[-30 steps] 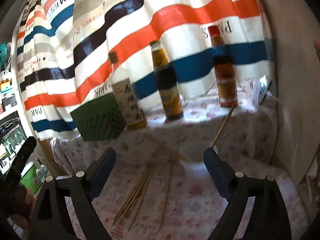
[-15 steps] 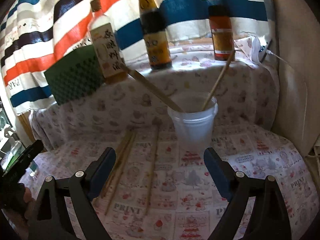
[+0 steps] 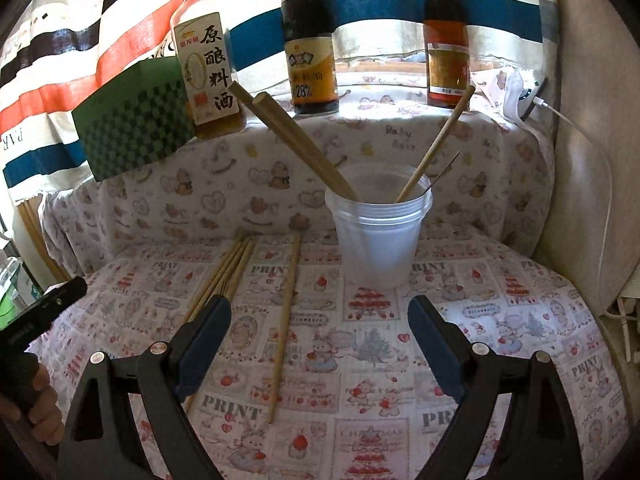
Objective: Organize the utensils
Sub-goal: 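Move both open tools back over the chopstick pile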
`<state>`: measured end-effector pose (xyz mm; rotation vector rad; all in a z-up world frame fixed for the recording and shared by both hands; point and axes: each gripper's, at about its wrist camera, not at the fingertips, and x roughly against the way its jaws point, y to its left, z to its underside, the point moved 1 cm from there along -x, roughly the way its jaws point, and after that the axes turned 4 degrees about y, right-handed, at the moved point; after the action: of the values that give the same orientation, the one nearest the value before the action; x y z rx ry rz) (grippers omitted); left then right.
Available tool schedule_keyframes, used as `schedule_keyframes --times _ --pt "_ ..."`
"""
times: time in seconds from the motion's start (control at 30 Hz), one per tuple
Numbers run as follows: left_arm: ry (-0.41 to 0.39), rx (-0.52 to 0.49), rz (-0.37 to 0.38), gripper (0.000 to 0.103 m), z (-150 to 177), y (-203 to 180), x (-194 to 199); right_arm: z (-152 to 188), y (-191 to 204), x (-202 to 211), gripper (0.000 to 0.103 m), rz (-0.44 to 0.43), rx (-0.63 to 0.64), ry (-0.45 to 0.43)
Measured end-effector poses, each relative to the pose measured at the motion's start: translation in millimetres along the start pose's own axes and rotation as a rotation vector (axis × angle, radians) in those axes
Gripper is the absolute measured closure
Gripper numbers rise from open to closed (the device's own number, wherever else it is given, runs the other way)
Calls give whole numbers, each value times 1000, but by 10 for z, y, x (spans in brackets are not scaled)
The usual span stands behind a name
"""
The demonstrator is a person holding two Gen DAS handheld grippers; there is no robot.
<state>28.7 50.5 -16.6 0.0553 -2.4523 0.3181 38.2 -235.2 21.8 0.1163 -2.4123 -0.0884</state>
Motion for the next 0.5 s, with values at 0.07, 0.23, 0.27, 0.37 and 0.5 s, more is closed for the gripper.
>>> schedule_keyframes --times 0.07,0.23,0.27,0.37,0.5 --pt "2 10 -13 1 -2 17 -4 -3 6 3 12 16 5 -4" --pt "15 53 2 1 -18 122 -17 11 86 -2 10 72 66 -24" --pt "26 54 10 1 -16 122 -32 14 111 -10 6 76 83 -22" --pt "76 45 7 1 15 87 -105 28 184 -8 4 51 128 -10" --pt "108 7 -25 1 65 19 -176 60 183 60 4 -26 101 -21"
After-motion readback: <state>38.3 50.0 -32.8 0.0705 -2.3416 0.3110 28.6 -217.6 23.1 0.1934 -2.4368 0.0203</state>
